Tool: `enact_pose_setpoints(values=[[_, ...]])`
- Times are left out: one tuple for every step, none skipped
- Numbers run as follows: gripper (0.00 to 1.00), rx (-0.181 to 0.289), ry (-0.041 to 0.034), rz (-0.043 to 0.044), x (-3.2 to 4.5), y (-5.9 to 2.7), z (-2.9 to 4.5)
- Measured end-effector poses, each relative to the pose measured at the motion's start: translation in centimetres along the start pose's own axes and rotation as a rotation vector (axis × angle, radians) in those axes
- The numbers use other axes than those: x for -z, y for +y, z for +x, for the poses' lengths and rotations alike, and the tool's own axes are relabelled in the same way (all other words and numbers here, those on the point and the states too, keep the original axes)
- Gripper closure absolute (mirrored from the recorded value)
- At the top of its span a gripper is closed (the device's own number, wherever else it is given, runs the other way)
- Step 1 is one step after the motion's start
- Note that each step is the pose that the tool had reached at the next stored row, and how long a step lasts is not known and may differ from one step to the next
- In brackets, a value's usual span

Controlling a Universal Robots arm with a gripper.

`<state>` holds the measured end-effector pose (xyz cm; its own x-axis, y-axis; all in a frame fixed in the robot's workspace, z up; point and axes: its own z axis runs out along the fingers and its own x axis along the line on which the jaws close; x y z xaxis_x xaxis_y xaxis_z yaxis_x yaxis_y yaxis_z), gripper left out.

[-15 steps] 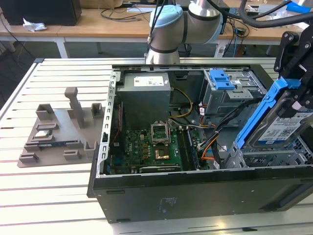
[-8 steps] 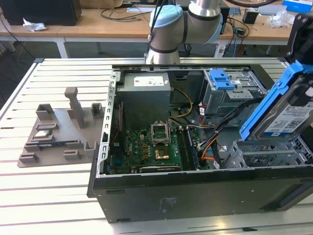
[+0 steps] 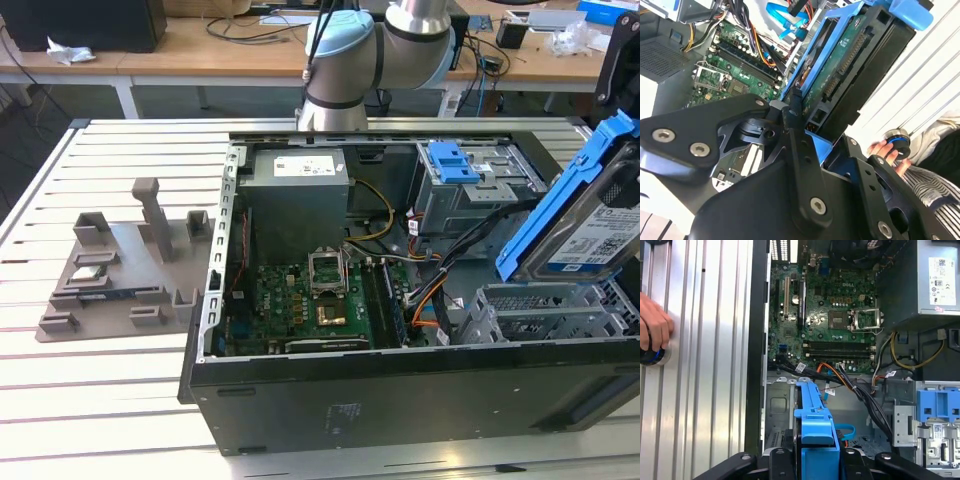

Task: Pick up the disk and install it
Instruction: 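Insert the disk into the insertion slot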

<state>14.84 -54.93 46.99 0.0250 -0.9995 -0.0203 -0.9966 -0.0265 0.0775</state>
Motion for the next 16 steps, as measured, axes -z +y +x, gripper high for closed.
enact_pose_setpoints(values=[[0.63,0.0,0.001,-0.0001,-0.21,-0.23,0.02],[0.63,0.0,0.0013,-0.0002,-0.38,-0.3,0.01],[0.63,0.0,0.0012,-0.0003,-0.58,-0.35,0.02],[0.63,0.0,0.0011,-0.0003,-0.89,-0.37,0.03],[0.63,0.0,0.0011,-0.0004,-1.23,-0.4,0.03],[0.63,0.0,0.0011,-0.0004,-1.54,-0.43,0.04],[0.63,0.0,0.001,-0.0003,-1.75,-0.46,0.05],[0.63,0.0,0.001,-0.0004,-2.02,-0.53,0.05],[0.63,0.0,0.0011,-0.0003,-2.23,-0.58,0.06],[0.63,0.0,0.0011,-0.0003,-2.44,-0.62,0.06],[0.63,0.0,0.0011,-0.0003,-2.53,-0.64,0.07],[0.63,0.0,0.0011,-0.0004,-2.62,-0.67,0.07],[0.63,-0.001,0.0012,-0.0004,-2.71,-0.71,0.07],[0.63,-0.002,0.001,-0.0003,-2.77,-0.73,0.07],[0.63,-0.002,0.001,-0.0003,-2.81,-0.75,0.07],[0.63,-0.002,0.0011,-0.0003,-2.84,-0.77,0.08]])
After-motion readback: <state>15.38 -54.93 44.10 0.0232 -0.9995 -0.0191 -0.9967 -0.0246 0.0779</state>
